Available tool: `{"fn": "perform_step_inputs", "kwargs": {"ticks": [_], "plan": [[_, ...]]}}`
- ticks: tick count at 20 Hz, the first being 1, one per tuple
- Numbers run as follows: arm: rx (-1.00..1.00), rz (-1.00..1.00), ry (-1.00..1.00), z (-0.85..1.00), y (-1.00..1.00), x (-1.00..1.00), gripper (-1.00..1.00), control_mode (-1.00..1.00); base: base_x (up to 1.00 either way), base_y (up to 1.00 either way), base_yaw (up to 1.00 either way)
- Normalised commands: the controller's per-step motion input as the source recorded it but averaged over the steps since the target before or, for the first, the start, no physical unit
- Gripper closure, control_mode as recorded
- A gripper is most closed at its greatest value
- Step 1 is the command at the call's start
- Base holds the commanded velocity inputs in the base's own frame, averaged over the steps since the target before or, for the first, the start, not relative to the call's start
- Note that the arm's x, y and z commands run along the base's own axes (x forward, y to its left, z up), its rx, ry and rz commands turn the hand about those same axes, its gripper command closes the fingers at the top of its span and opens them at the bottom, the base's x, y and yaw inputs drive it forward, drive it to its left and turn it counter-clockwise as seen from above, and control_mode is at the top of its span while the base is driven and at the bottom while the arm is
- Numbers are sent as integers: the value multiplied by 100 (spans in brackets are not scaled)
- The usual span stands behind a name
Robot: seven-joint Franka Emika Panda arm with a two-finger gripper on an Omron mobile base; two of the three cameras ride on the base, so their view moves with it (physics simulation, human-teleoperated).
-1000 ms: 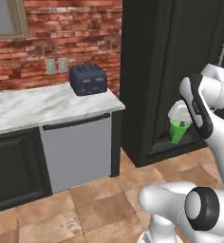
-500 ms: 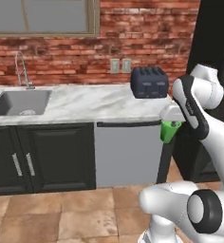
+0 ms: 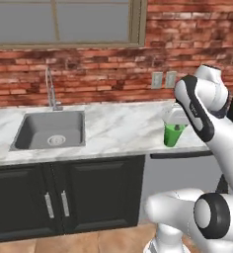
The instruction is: Pick the cup and bowl from the counter and place them on the counter next to the sink.
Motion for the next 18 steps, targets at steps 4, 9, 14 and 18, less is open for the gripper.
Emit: {"fn": "perform_step_inputs", "kwargs": {"ticks": [4, 9, 14, 18], "plan": [[0, 0, 0, 0, 0, 0, 100, 100, 100, 52, -21], [0, 0, 0, 0, 0, 0, 100, 100, 94, 37, -19], [0, 0, 0, 0, 0, 0, 100, 100, 66, 44, -14], [0, 0, 0, 0, 0, 0, 100, 100, 8, 53, -4]]}}
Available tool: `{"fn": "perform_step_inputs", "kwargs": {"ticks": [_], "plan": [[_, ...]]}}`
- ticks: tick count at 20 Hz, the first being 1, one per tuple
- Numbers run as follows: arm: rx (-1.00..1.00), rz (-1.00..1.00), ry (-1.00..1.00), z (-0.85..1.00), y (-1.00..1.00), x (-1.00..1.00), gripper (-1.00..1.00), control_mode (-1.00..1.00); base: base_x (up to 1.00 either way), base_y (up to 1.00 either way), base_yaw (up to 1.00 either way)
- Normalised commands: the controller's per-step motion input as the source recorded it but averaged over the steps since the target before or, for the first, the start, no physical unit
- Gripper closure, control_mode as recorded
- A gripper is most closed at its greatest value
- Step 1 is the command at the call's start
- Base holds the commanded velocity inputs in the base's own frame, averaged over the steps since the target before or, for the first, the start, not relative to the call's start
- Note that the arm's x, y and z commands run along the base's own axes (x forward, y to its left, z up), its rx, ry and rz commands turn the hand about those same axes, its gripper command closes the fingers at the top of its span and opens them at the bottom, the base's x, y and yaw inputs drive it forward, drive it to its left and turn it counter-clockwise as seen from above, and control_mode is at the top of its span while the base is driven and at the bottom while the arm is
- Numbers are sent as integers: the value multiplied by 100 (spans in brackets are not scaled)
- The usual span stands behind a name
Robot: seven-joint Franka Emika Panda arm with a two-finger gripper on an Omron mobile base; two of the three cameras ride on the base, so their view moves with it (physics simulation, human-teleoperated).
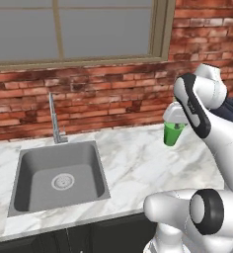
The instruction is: Pick the cup and bowl from the counter and place them on the counter next to the sink.
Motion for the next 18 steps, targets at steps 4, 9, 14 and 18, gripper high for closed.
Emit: {"fn": "perform_step_inputs", "kwargs": {"ticks": [4, 9, 14, 18], "plan": [[0, 0, 0, 0, 0, 0, 100, 100, 0, 3, 0], [0, 0, 0, 0, 0, 0, 100, 100, 0, 0, 0], [0, 0, 0, 0, 0, 0, 100, 100, 0, 0, 0], [0, 0, 0, -2, 4, 0, 100, -100, 0, 0, 0]]}}
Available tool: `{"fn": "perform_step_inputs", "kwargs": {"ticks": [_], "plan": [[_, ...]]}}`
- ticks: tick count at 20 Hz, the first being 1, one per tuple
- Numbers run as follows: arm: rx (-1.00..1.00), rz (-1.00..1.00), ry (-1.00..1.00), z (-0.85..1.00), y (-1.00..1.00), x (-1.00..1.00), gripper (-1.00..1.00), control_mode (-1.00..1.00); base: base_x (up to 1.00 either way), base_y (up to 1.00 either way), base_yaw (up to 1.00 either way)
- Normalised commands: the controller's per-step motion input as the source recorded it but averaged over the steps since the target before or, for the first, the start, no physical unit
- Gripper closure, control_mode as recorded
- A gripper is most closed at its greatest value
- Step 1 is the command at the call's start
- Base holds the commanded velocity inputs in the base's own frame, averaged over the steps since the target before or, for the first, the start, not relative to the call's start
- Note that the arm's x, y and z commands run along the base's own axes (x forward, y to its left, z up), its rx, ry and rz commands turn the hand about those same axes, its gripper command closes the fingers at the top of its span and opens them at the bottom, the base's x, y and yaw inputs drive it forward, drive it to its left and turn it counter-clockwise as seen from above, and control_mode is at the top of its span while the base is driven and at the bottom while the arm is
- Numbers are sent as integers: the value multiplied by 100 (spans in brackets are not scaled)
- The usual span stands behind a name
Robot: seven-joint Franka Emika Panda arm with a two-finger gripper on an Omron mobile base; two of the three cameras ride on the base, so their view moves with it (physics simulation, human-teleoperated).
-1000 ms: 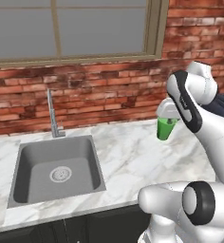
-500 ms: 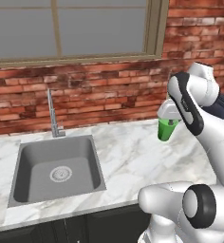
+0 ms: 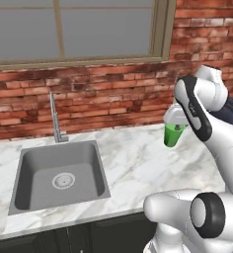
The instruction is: Pick the cup and bowl from the counter and place them on the counter next to the sink.
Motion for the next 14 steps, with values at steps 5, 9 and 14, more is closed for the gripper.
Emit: {"fn": "perform_step_inputs", "kwargs": {"ticks": [5, 9, 14], "plan": [[0, 0, 0, -28, 78, 0, 100, -100, 0, 0, 0], [1, 0, 0, -35, 74, 0, 100, -100, 0, 0, 0], [-1, 0, -2, -49, 53, 23, 100, -100, 0, 0, 0]]}}
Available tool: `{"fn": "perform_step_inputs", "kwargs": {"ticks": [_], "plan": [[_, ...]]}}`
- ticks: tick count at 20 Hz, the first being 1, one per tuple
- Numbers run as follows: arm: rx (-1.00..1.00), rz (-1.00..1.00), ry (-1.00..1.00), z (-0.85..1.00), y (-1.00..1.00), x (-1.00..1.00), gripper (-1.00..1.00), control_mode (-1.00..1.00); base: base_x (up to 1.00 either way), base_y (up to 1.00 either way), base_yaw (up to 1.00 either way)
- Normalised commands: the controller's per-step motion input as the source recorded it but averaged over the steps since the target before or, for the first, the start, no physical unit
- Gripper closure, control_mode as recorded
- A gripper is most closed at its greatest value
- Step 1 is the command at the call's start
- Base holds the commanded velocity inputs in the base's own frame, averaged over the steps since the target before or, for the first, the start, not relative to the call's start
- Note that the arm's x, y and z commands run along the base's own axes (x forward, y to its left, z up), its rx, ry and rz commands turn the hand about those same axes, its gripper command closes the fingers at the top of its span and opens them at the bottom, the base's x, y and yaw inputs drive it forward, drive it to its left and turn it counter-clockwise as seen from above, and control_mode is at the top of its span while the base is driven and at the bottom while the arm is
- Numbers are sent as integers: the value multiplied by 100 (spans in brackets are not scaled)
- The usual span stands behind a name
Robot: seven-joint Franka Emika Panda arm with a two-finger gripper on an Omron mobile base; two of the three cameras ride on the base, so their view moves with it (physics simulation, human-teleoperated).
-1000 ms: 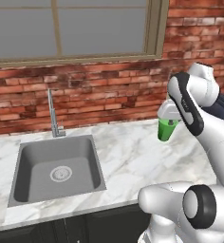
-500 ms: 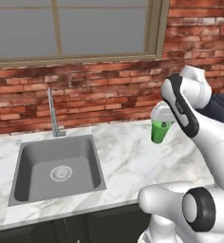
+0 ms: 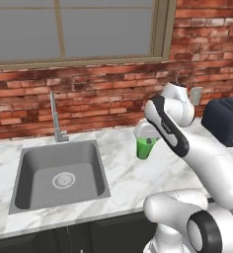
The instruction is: Pick the cup and bowl from the counter and place them on the counter next to the sink.
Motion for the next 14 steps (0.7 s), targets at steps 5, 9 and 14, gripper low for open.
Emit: {"fn": "perform_step_inputs", "kwargs": {"ticks": [5, 9, 14], "plan": [[-9, -9, 9, -43, 60, 60, 100, -100, 0, 0, 0], [-5, -20, 19, -28, 41, 41, 100, -100, 0, 0, 0], [0, -21, 19, -29, 6, 5, 100, -100, 0, 0, 0]]}}
